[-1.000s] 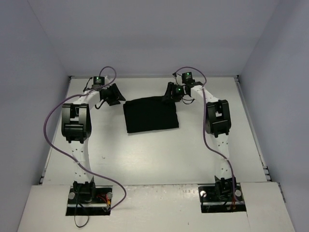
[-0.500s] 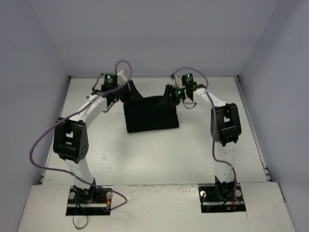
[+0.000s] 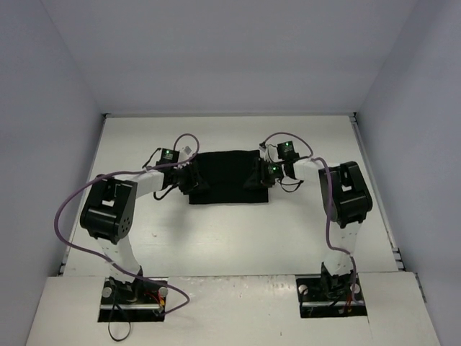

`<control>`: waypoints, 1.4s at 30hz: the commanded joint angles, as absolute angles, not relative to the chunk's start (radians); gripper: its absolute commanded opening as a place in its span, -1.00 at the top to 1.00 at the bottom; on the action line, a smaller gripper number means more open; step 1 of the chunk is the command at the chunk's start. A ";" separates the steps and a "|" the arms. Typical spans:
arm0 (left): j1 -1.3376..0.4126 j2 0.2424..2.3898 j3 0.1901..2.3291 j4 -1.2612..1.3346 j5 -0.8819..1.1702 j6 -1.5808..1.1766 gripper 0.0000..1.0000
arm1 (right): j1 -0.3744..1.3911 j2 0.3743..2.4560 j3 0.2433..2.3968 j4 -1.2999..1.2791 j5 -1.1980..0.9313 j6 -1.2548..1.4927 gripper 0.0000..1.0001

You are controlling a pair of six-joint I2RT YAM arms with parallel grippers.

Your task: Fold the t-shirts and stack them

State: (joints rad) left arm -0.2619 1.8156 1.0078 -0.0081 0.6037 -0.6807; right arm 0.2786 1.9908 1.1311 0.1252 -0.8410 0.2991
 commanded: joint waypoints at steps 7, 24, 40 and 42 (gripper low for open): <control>-0.259 1.462 1.141 -0.431 0.381 -0.512 0.15 | 0.283 1.551 1.061 -0.051 -0.448 0.318 0.10; -0.176 0.938 1.648 -0.976 -0.323 -0.208 -0.49 | 0.269 0.846 1.343 -0.360 0.373 0.136 -1.00; -0.308 0.781 1.553 -0.988 -0.474 -0.286 -0.68 | 0.270 0.733 1.364 -0.364 0.448 0.025 -1.00; -0.311 0.768 1.540 -0.989 -0.477 -0.279 -0.68 | 0.269 0.738 1.361 -0.362 0.448 0.020 -1.00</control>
